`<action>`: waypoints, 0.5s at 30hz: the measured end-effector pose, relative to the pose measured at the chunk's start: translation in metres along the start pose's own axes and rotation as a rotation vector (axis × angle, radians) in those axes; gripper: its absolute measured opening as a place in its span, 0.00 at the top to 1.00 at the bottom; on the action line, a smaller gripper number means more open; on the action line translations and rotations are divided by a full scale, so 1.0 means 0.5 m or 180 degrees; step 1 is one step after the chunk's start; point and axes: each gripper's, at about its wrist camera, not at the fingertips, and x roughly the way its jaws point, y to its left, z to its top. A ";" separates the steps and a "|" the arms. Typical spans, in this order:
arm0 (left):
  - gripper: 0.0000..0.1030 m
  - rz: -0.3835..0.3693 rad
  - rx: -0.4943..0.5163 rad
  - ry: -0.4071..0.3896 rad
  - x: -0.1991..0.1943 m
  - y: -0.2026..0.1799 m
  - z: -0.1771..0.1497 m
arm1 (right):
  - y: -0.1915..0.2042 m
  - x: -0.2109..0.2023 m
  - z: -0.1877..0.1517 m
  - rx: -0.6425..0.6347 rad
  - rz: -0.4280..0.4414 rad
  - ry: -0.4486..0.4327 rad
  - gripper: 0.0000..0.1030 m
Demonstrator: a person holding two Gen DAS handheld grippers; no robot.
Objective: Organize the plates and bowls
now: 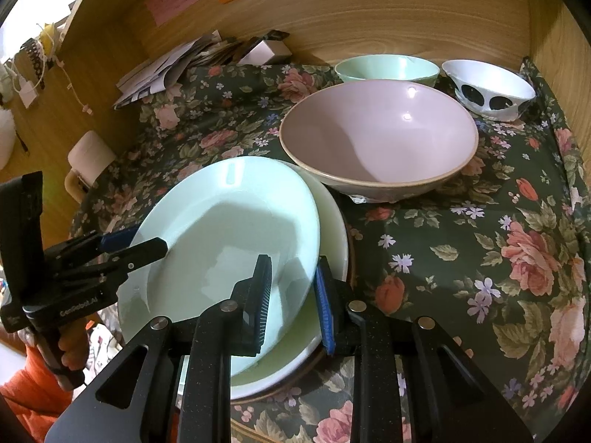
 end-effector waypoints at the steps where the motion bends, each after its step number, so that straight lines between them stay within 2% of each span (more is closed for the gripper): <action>1: 0.53 0.0015 0.0035 -0.0032 -0.003 -0.003 -0.001 | 0.000 -0.002 -0.002 -0.0001 -0.0008 -0.0007 0.79; 9: 0.40 -0.0011 0.0168 -0.0193 -0.034 -0.018 0.007 | 0.004 -0.034 -0.004 -0.0083 -0.0223 -0.0219 0.79; 15: 0.35 -0.0019 0.0189 -0.0352 -0.060 -0.029 0.030 | 0.012 -0.067 0.012 -0.0177 -0.0365 -0.0443 0.79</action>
